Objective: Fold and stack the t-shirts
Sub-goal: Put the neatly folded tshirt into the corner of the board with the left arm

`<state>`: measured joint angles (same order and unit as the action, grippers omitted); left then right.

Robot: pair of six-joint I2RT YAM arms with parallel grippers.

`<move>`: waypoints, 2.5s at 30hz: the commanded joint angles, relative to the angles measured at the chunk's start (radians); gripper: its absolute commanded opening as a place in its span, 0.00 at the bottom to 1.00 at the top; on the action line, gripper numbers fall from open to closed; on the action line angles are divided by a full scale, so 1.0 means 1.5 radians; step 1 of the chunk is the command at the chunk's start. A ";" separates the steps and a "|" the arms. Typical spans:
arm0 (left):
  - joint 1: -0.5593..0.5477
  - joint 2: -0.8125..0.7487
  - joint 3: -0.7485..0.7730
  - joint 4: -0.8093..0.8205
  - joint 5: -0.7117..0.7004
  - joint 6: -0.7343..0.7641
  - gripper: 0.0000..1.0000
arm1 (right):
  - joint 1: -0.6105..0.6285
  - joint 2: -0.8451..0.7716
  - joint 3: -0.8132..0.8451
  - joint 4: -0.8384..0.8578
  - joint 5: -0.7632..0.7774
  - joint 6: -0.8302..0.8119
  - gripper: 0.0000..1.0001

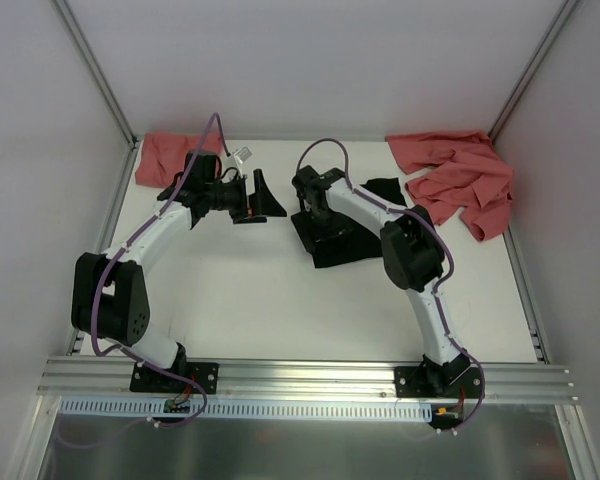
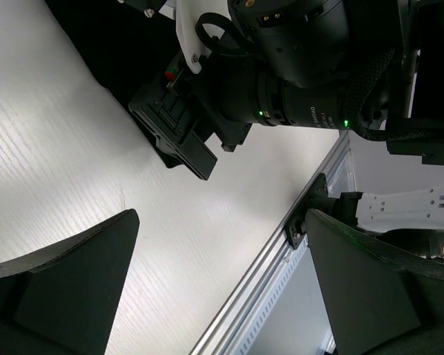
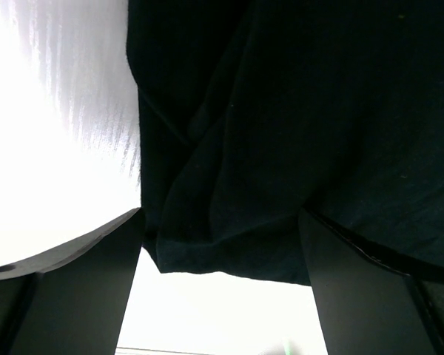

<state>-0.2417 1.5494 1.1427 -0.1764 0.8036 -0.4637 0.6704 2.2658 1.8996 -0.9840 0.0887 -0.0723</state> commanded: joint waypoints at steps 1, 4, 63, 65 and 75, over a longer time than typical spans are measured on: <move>-0.001 -0.003 0.014 0.026 0.018 0.005 0.99 | 0.011 -0.018 -0.001 -0.027 -0.011 0.015 0.90; -0.003 -0.001 0.015 0.027 0.020 0.005 0.98 | 0.016 -0.018 0.004 -0.035 -0.010 0.020 0.91; -0.123 0.415 -0.082 0.811 0.013 -0.597 0.99 | 0.005 -0.154 -0.052 -0.099 0.083 0.022 0.16; -0.127 0.417 -0.080 0.834 -0.005 -0.613 0.99 | 0.004 -0.154 -0.055 -0.098 0.082 0.022 0.16; -0.130 0.421 -0.057 0.865 -0.042 -0.640 0.99 | 0.004 -0.142 -0.050 -0.092 0.067 0.030 0.15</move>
<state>-0.4316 2.1750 1.0153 1.0256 0.7742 -1.4033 0.6773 2.0975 1.8172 -1.0962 0.1947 -0.0391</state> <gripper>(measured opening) 0.986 0.171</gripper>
